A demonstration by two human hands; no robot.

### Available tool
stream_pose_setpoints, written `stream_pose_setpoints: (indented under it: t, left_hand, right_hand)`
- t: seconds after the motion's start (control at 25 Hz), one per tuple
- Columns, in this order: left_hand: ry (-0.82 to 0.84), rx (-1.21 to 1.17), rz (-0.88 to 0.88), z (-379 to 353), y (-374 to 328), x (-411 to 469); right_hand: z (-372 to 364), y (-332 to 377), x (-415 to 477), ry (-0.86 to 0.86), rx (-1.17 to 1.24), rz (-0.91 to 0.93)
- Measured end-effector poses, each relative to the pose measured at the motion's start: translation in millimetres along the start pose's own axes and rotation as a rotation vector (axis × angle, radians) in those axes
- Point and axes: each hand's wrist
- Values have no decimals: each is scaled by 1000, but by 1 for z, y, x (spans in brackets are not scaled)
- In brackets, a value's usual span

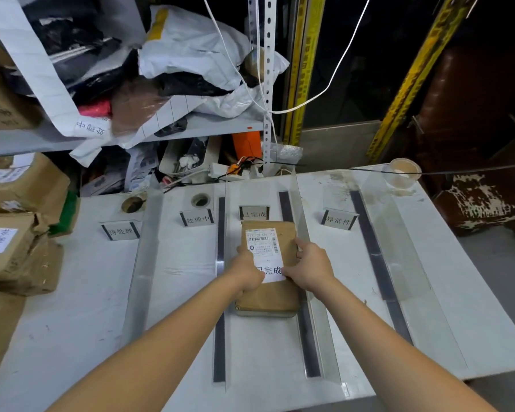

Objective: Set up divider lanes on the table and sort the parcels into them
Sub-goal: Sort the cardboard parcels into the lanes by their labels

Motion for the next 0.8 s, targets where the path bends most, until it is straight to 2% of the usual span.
stream_pose_setpoints:
  t: [0.2,0.4,0.48,0.64,0.8]
  left_hand:
    - [-67,103,-71,6,5,-8]
    - [-160,-63,-231,47,-2,-35]
    - [-267,-18,-274,72,-1,-47]
    - [-652,255,-292,131,19,-74]
    - [-778,358,-155,185,63,-109]
  right_hand:
    - [-9,4,-4,-33,-61,11]
    - [11,30,-3,-112,-51,108]
    - [21,47,-2,-100,-83,190]
    - [32,94,1,-54,-248,382]
    - [17,152,-3,2,-357,568]
Point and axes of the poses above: each hand's wrist, its own x-axis towards the middle knuckle, its own z-axis out of the back of the hand, y = z × x, and after that the axes turned 12 degrees about z, right-handed
